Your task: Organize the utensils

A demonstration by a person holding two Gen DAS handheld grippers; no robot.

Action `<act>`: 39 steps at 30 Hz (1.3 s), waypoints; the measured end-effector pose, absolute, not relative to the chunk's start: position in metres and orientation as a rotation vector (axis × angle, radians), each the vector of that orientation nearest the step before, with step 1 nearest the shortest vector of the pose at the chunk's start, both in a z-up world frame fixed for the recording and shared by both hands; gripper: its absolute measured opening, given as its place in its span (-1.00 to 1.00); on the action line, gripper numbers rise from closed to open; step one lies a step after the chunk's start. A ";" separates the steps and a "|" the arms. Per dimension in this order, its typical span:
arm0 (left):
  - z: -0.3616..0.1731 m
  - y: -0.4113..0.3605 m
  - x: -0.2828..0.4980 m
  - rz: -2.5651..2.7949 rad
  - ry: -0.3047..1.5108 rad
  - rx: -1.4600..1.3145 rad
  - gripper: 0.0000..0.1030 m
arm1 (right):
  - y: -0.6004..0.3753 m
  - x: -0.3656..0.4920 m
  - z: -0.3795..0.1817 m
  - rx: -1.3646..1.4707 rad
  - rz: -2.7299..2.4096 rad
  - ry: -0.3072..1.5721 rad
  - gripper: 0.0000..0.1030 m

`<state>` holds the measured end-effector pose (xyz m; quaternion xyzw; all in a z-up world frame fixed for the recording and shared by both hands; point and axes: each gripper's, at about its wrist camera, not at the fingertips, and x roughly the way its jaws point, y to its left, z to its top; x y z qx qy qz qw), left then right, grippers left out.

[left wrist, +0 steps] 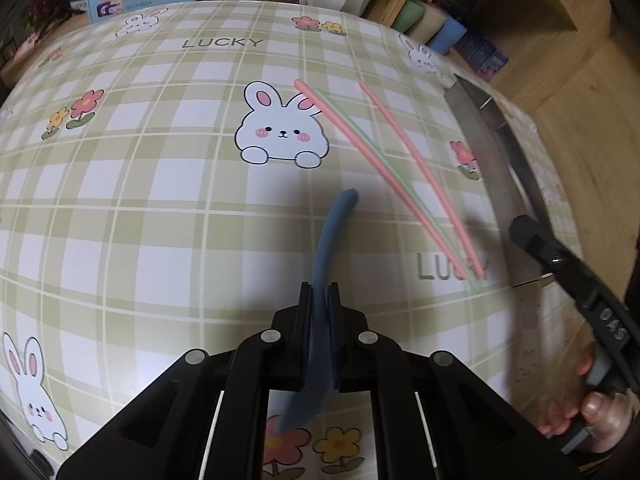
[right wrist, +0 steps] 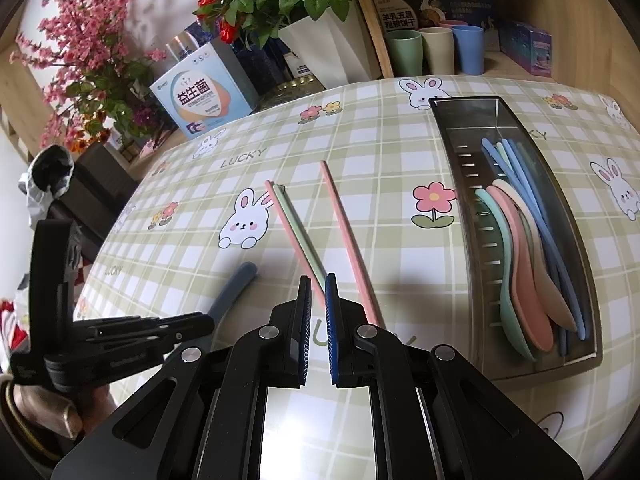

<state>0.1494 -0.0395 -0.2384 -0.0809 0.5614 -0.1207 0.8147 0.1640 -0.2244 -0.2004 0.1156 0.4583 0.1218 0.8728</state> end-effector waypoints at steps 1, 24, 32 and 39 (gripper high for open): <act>-0.239 -0.041 0.150 -0.259 1.195 -0.155 -0.83 | -0.224 0.164 -0.201 0.241 0.255 0.958 -0.85; -0.233 -0.078 0.146 -0.377 1.188 -0.091 -0.78 | -0.224 0.163 -0.202 0.247 0.249 0.960 -0.85; -0.243 -0.091 0.147 -0.423 1.208 -0.041 -0.61 | -0.224 0.163 -0.202 0.246 0.249 0.960 -0.85; -0.244 -0.099 0.149 -0.432 1.192 0.003 -0.61 | -0.225 0.163 -0.204 0.250 0.246 0.967 -0.85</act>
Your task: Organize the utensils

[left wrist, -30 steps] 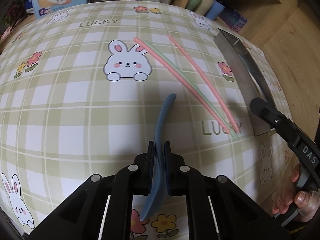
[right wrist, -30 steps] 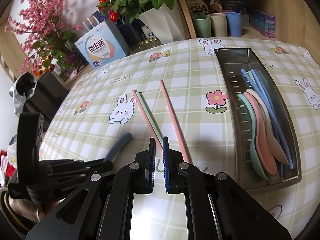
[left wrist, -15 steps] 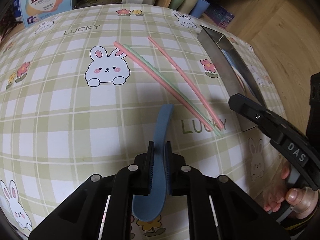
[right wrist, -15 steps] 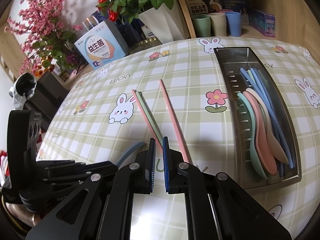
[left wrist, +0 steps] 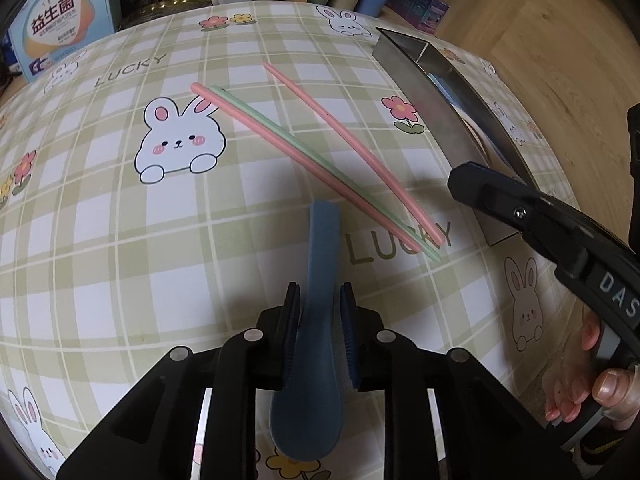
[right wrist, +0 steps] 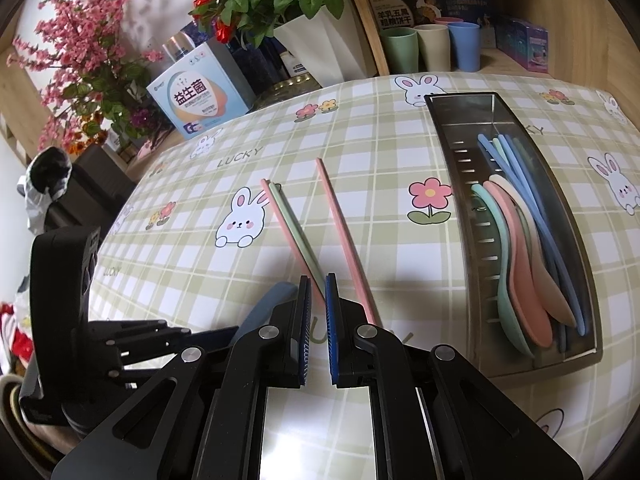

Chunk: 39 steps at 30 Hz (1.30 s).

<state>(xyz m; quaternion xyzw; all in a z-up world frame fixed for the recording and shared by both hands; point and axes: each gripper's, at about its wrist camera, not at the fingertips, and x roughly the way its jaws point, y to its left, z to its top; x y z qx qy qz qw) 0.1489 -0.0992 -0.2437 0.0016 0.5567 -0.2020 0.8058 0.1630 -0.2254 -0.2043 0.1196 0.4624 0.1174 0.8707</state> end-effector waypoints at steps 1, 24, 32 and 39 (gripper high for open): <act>-0.244 -0.101 0.149 -0.430 1.184 0.015 -0.61 | -0.225 0.163 -0.204 0.249 0.247 0.968 -0.85; -0.244 0.005 0.175 -0.132 1.073 -0.212 -0.74 | -0.217 0.226 -0.211 0.064 0.267 1.070 -0.85; -0.246 0.020 0.179 -0.144 1.043 -0.241 -0.73 | -0.207 0.268 -0.226 0.010 0.265 1.171 -0.85; -0.249 0.026 0.177 -0.174 1.022 -0.286 -0.73 | -0.191 0.272 -0.241 -0.021 0.261 1.215 -0.85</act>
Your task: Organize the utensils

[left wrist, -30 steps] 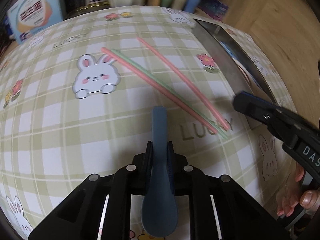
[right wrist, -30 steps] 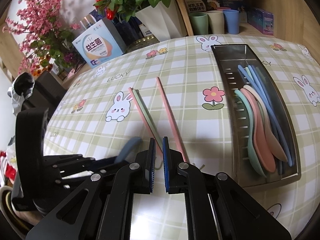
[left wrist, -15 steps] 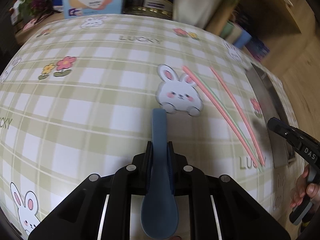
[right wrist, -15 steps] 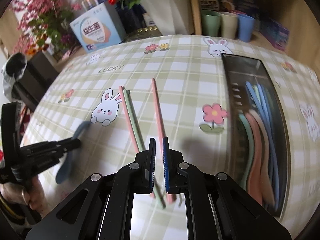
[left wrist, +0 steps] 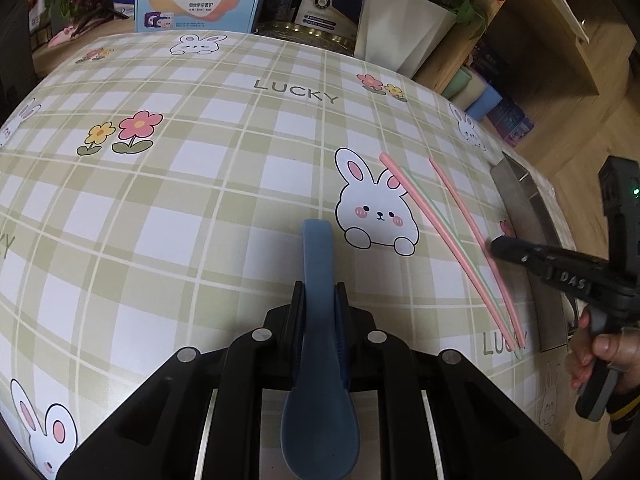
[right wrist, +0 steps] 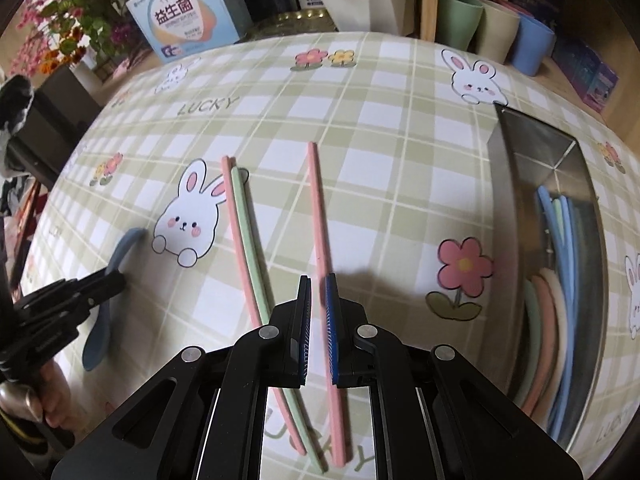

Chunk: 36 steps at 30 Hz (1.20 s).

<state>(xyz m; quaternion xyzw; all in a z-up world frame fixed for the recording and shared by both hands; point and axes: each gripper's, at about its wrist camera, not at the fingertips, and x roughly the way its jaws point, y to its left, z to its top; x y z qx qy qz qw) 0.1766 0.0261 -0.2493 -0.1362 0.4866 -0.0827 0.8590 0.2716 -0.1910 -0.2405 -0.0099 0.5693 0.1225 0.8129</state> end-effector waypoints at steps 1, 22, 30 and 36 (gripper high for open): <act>-0.249 0.026 0.176 -0.176 1.017 -0.285 -0.73 | -0.189 0.271 -0.243 -0.027 0.259 1.221 -0.85; -0.250 0.027 0.173 -0.179 0.994 -0.285 -0.72 | -0.187 0.259 -0.248 -0.095 0.143 1.155 -0.63; -0.250 0.025 0.174 -0.170 1.000 -0.269 -0.72 | -0.196 0.250 -0.249 -0.017 0.163 1.140 -0.66; -0.249 0.020 0.174 -0.150 1.001 -0.238 -0.72 | -0.199 0.241 -0.249 -0.011 0.177 1.129 -0.69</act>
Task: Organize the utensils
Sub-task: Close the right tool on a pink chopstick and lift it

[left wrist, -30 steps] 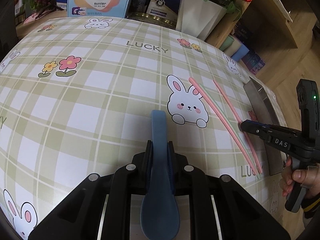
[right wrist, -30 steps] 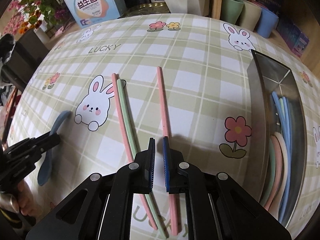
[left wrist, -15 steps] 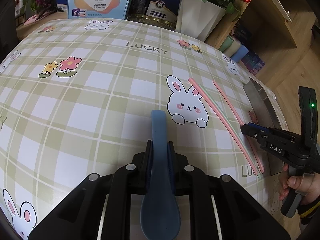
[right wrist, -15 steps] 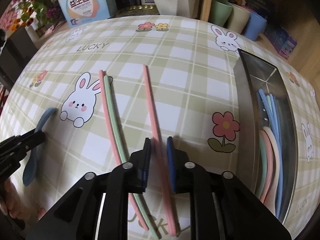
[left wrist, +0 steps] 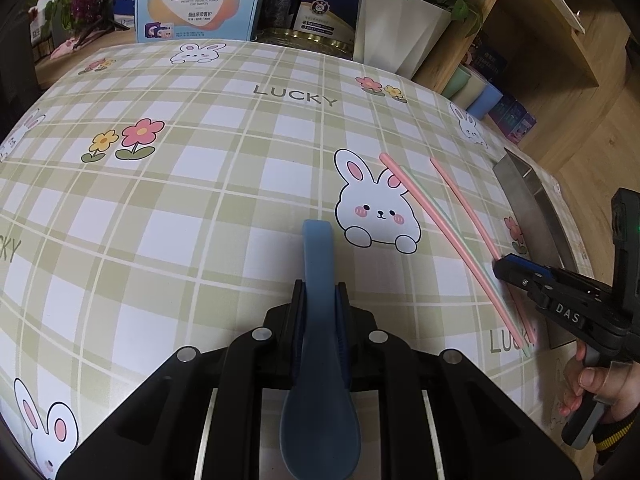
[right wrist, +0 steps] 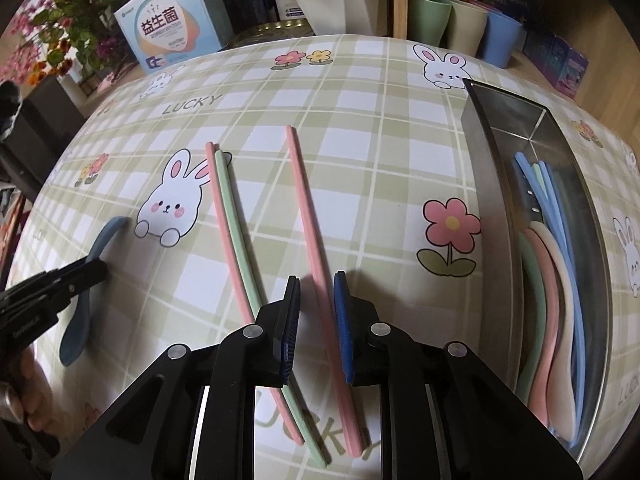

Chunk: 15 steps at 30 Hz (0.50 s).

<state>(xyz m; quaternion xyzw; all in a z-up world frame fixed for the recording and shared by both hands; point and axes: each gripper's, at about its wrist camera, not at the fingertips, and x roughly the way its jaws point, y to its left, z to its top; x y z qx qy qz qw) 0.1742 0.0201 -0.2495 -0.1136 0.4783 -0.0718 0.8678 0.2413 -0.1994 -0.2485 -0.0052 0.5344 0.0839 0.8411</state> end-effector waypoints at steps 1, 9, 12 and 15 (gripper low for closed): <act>-0.250 0.020 0.174 -0.149 1.001 -0.234 -0.72 | -0.201 0.240 -0.248 0.001 0.175 1.127 -0.70; -0.248 0.008 0.173 -0.116 0.993 -0.148 -0.73 | -0.211 0.236 -0.250 0.089 0.172 1.115 -0.82; -0.248 0.011 0.174 -0.112 0.999 -0.178 -0.74 | -0.212 0.234 -0.249 0.107 0.187 1.114 -0.87; -0.248 0.017 0.176 -0.118 1.024 -0.242 -0.74 | -0.214 0.229 -0.243 0.137 0.203 1.085 -0.88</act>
